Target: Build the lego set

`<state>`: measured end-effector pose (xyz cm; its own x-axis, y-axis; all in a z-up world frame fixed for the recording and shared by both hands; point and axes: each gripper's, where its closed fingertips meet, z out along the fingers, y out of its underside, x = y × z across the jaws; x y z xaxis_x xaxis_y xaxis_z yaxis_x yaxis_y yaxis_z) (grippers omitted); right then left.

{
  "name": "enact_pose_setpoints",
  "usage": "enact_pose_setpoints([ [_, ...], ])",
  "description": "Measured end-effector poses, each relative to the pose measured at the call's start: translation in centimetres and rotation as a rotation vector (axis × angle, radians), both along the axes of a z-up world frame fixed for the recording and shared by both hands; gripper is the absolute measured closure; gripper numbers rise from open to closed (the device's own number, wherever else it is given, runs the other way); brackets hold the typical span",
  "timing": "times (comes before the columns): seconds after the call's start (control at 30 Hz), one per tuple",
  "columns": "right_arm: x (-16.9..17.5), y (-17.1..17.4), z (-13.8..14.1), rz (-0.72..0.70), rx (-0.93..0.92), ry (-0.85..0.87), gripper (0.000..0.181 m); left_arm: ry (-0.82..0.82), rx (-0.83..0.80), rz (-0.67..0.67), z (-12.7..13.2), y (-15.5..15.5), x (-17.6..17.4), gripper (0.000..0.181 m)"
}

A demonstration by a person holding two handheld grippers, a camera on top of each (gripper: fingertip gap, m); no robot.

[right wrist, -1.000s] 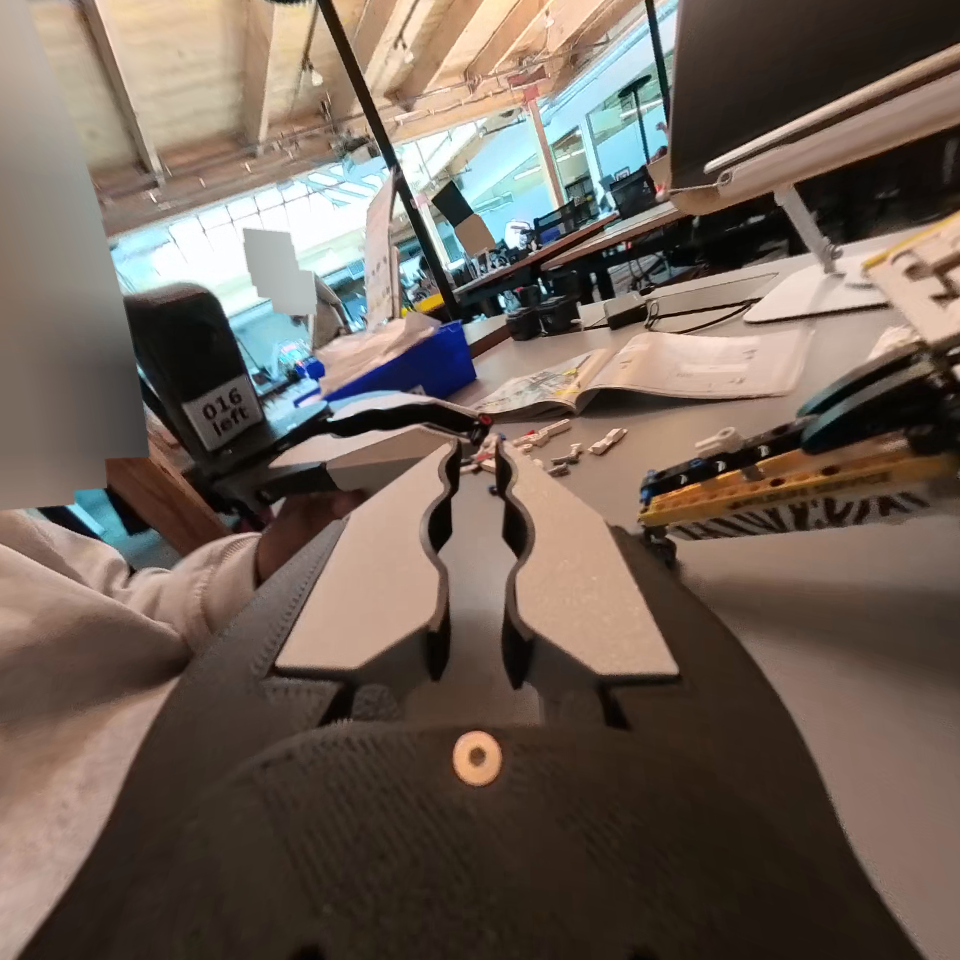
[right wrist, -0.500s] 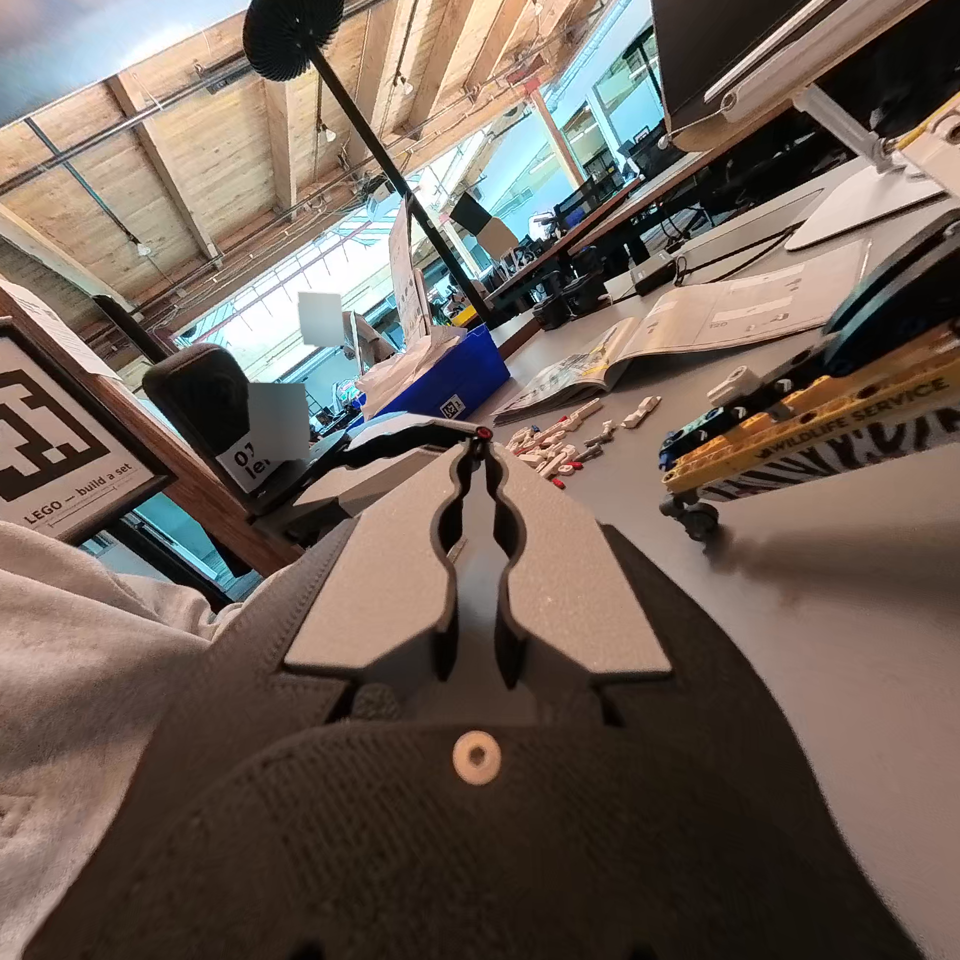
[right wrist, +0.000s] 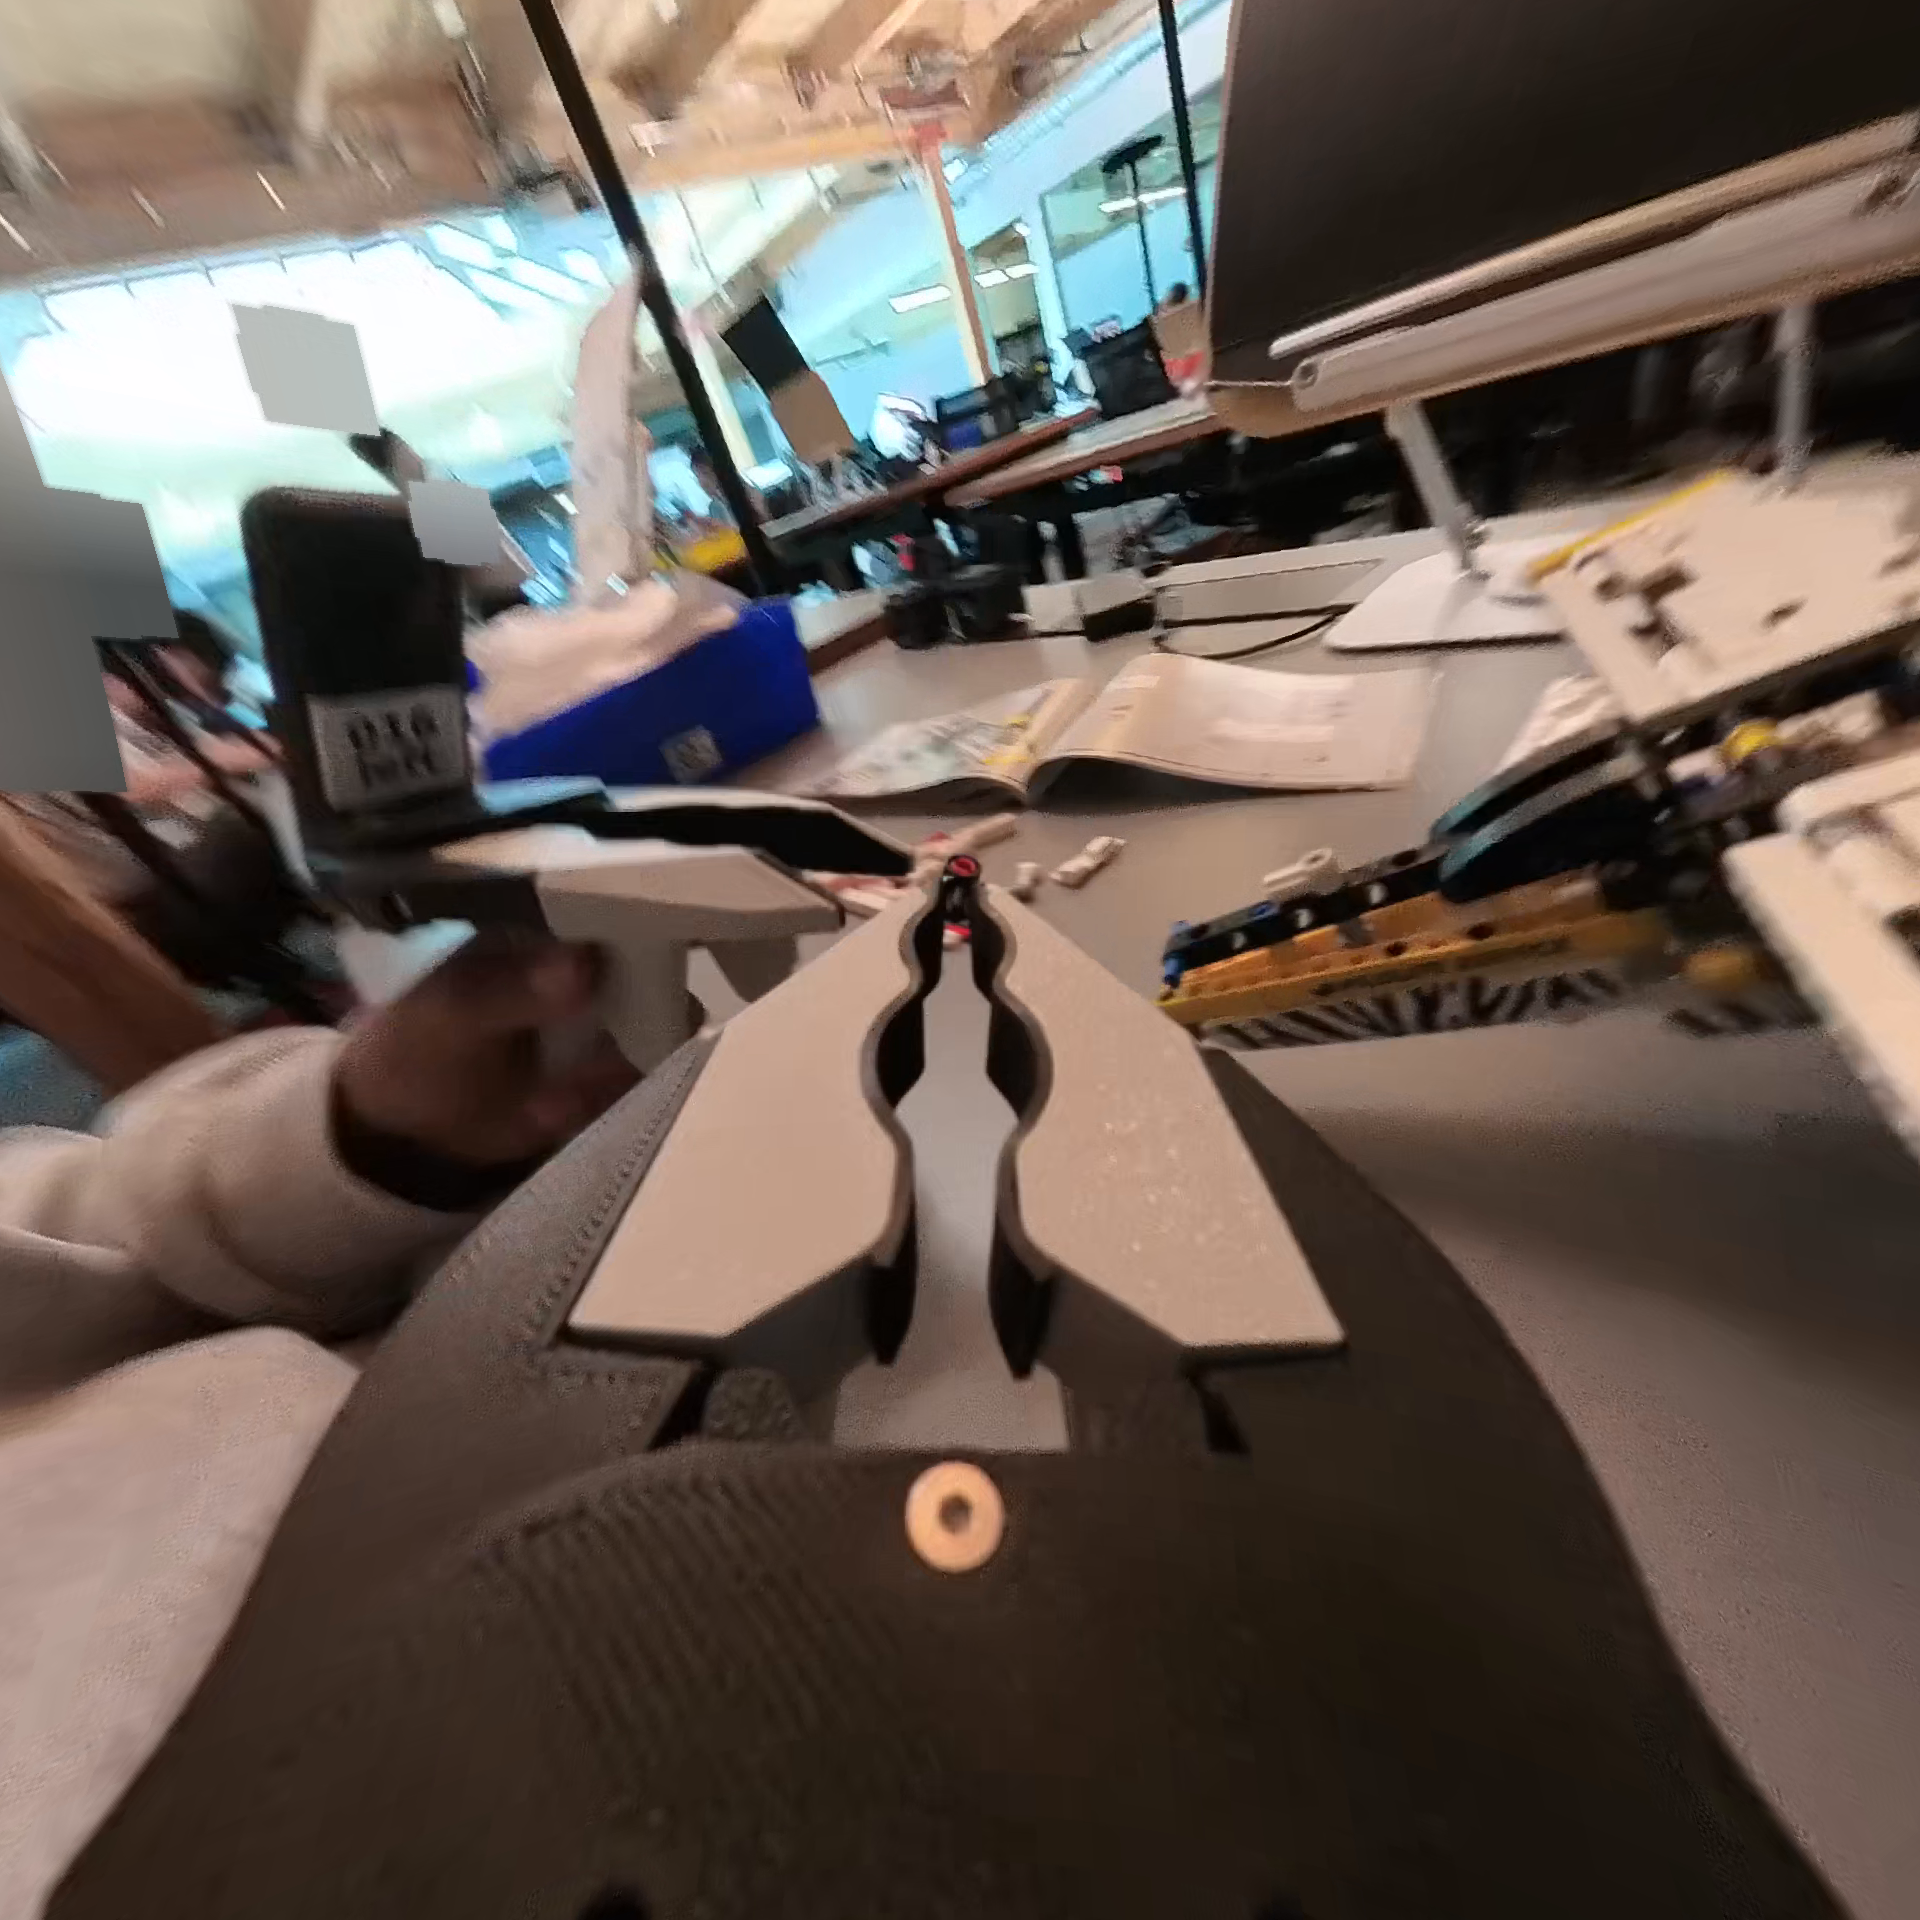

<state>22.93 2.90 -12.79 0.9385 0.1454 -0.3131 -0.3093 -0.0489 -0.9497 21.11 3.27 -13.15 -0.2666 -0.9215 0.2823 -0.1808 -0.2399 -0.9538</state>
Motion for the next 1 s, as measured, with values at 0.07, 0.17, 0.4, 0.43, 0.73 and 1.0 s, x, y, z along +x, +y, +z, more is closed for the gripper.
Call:
enact_pose_setpoints([
  [0.07,-0.3,0.2,-0.4,-0.043,-0.034,-0.174,0.178,0.027,-0.059,-0.027,-0.3,0.1,0.0,0.162],
  [0.17,-1.2,0.3,-0.8,-0.061,-0.039,-0.361,0.178,0.036,-0.131,-0.075,-0.3,-0.3,0.0,0.161],
  [0.4,-1.9,0.4,-1.1,-0.096,-0.015,-0.655,0.178,0.066,-0.284,-0.163,-0.2,-1.0,-0.1,0.167],
  [0.43,-2.0,0.4,-1.1,-0.102,-0.002,-0.693,0.178,0.071,-0.306,-0.166,-0.2,-0.9,-0.1,0.170],
  [0.73,-2.9,0.6,-0.4,-0.202,0.097,-0.982,0.178,0.084,-0.486,-0.217,-0.2,-0.5,-0.2,0.173],
  [1.0,-3.6,0.1,0.6,-0.201,0.197,-0.962,0.178,0.064,-0.577,-0.305,0.6,-1.0,-0.8,0.175],
])
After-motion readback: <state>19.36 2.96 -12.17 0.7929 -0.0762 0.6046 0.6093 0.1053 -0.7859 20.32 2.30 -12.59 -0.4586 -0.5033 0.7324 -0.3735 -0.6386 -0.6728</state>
